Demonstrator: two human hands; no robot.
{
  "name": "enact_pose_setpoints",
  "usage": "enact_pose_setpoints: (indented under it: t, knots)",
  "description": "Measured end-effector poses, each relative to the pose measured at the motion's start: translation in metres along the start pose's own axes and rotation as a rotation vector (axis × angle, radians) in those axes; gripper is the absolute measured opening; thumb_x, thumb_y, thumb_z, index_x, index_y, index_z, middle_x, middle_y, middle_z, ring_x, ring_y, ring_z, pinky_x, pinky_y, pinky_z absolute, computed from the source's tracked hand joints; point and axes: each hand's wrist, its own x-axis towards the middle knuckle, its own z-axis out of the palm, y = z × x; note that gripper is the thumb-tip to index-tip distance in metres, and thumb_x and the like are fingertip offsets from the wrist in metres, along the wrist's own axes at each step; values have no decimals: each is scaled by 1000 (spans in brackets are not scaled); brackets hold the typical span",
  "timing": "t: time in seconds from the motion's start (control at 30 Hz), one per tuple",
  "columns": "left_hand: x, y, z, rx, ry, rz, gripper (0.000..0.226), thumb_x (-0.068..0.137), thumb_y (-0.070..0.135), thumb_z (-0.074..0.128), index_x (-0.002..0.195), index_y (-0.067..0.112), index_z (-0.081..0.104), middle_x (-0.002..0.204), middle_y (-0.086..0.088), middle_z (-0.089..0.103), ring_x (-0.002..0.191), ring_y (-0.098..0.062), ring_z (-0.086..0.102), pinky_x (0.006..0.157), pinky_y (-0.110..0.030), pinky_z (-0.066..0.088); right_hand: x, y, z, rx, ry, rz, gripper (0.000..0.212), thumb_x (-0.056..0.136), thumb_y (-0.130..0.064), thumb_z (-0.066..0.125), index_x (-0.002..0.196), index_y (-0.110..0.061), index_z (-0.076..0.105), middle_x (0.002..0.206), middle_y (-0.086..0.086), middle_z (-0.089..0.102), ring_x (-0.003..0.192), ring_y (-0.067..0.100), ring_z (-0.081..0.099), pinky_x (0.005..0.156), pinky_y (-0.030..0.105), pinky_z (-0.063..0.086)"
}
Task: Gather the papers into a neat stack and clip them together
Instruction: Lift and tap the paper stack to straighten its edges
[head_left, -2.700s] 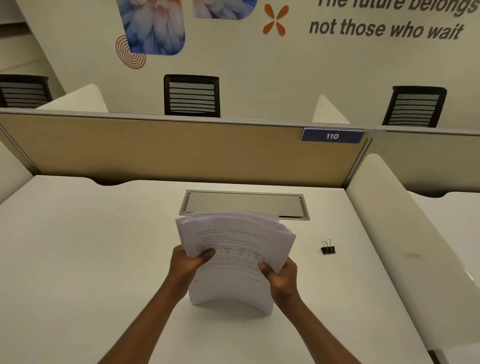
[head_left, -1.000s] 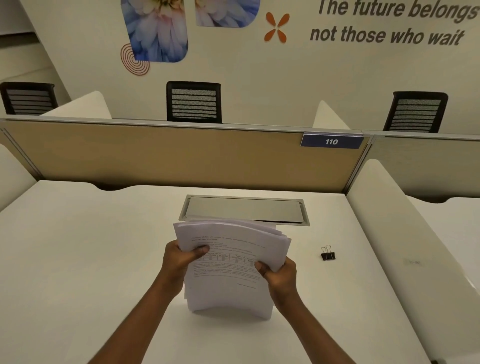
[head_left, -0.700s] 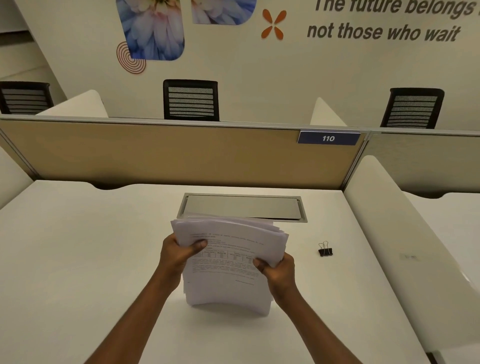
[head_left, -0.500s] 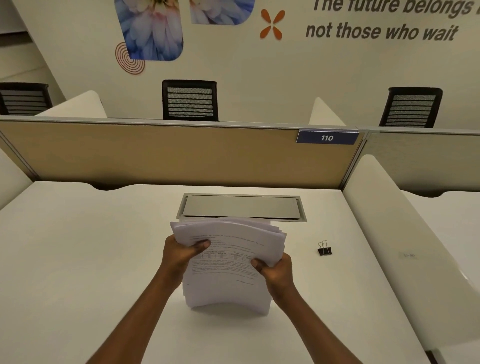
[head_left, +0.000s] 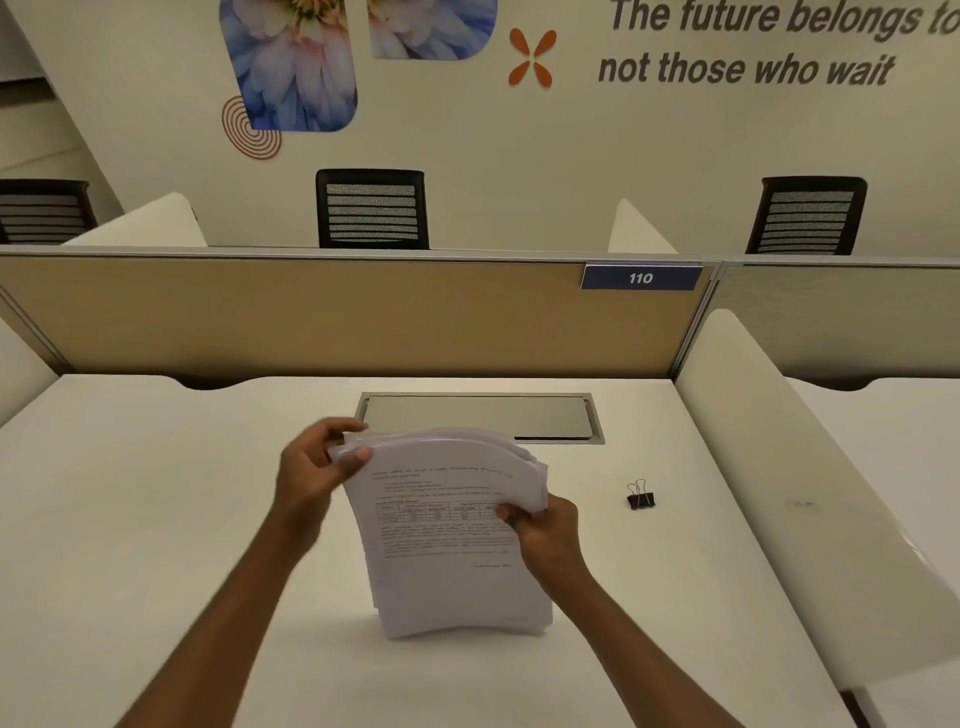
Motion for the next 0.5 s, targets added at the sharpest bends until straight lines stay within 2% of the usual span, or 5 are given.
enact_pose_setpoints:
  t: [0.1, 0.2, 0.3, 0.4, 0.5]
  knots:
    - [17, 37, -14, 220, -178, 16, 47, 60, 43, 73, 96, 15, 66, 65, -1, 67, 62, -13, 61, 58, -21, 47, 4, -13, -6, -120, -16, -69, 31, 81, 2, 68, 59, -21, 63, 60, -6, 62, 56, 4, 55, 54, 18, 48]
    - [29, 63, -8, 630, -475, -49, 51, 55, 56, 73, 96, 27, 65, 68, 3, 67, 63, -7, 59, 59, -21, 46, 9, -29, -11, -249, -66, -151, 11, 82, -3, 68, 71, 2, 68, 66, 8, 64, 62, 19, 58, 61, 37, 53]
    - [30, 69, 14, 914, -599, 21, 53, 52, 65, 68, 93, 31, 64, 78, 14, 64, 70, -2, 58, 61, -20, 44, 10, -49, -14, -416, -149, -282, 13, 84, -9, 67, 79, 2, 70, 71, 13, 67, 66, 30, 62, 65, 41, 54]
    - [25, 63, 28, 863, -586, 37, 52, 53, 58, 71, 96, 29, 64, 88, 13, 66, 80, -5, 61, 66, -25, 51, 7, -73, -14, -611, -239, -406, 13, 87, -14, 64, 87, -5, 73, 79, 13, 73, 69, 27, 62, 65, 33, 50]
    - [19, 53, 30, 701, -549, 12, 39, 58, 43, 79, 94, 37, 67, 88, 19, 68, 84, -2, 63, 65, -17, 52, 8, -92, -17, -776, -265, -478, 13, 87, -14, 60, 85, -8, 72, 81, 14, 73, 64, 22, 50, 54, 26, 32]
